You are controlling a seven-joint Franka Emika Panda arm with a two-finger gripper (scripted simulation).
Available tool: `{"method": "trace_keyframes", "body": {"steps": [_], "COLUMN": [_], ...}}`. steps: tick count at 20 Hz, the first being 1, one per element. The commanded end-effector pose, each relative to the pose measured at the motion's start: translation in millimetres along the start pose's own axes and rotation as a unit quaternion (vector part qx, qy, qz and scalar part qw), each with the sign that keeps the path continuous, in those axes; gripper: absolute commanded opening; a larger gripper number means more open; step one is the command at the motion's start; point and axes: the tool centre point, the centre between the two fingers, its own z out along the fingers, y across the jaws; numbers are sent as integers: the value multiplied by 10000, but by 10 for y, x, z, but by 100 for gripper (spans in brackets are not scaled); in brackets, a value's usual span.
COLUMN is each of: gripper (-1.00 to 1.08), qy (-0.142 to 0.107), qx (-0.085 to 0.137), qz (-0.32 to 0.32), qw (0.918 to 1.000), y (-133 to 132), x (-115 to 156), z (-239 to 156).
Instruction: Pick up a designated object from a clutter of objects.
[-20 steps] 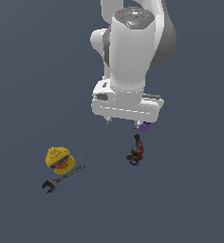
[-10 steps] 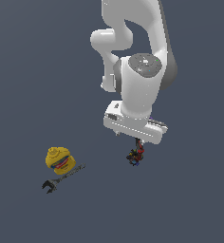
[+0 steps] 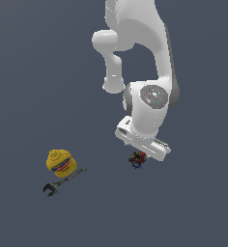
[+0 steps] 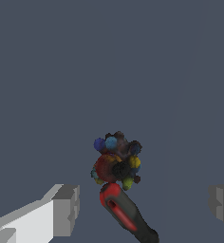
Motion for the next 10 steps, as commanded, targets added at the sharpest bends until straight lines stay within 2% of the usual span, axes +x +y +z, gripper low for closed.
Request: {"method": "trace_keyframes", "body": {"steps": [1, 10], "gripper": [100, 100], "qy": [-3, -18], "qx": [-5, -21], "qz": [204, 606], "qw": [9998, 9982], "y": [-47, -131], "x": [-29, -106], "z": [142, 437]}}
